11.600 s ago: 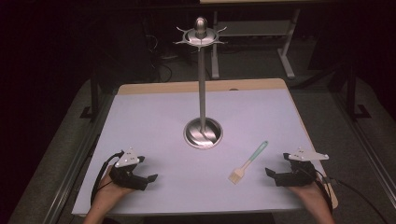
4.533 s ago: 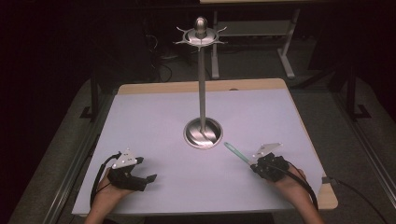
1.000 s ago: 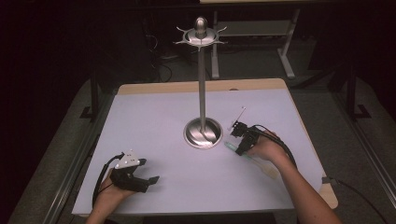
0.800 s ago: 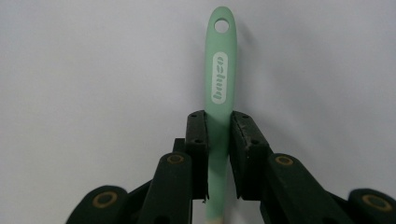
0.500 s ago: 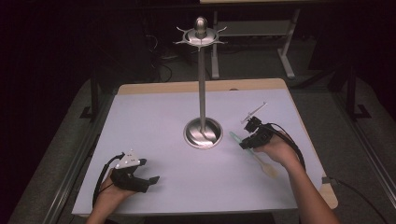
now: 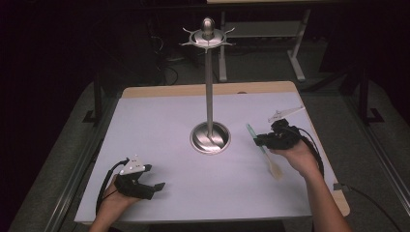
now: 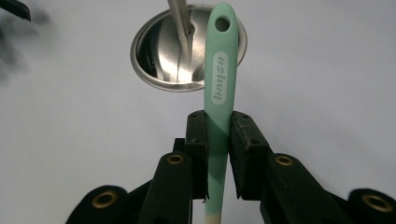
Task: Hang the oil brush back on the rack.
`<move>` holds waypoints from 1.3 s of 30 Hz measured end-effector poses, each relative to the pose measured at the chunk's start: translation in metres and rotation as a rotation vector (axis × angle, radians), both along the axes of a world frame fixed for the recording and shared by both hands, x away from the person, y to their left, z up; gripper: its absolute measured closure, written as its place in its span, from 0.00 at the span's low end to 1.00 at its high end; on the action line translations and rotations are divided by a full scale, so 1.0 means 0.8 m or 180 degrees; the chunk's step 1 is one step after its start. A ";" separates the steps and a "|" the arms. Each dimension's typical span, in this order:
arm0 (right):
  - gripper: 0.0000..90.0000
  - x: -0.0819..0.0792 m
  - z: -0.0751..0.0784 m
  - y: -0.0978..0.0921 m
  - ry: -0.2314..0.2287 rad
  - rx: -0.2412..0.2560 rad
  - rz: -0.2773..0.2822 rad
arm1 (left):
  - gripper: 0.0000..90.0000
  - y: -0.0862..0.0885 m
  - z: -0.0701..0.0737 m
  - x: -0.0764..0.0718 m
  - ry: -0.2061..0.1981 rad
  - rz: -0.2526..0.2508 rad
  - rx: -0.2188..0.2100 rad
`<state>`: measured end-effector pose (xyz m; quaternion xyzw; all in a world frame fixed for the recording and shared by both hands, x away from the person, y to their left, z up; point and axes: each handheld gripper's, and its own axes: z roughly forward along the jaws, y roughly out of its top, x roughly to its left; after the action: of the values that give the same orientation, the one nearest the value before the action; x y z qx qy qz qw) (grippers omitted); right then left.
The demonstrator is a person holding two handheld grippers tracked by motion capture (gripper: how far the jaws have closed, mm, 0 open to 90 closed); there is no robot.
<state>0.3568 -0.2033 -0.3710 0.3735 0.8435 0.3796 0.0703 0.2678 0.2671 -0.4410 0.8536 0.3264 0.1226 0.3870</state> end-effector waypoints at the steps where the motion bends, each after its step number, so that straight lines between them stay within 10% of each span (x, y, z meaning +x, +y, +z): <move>1: 0.87 0.000 0.000 -0.003 -0.0015 0.0047 -0.0023 | 0.16 0.000 0.000 0.000 -0.0002 -0.0007 0.0003; 24: 0.87 -0.022 0.034 -0.032 -0.0608 0.0789 -0.0132 | 0.16 0.000 0.000 0.001 -0.0022 -0.0019 -0.0007; 39: 0.87 -0.023 0.081 -0.024 -0.0791 0.0970 -0.0028 | 0.16 0.001 0.000 0.002 -0.0025 0.0018 -0.0075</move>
<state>0.3382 -0.2226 -0.3061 0.3337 0.7595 0.5457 0.1183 0.2693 0.2679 -0.4408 0.8475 0.3287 0.1232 0.3980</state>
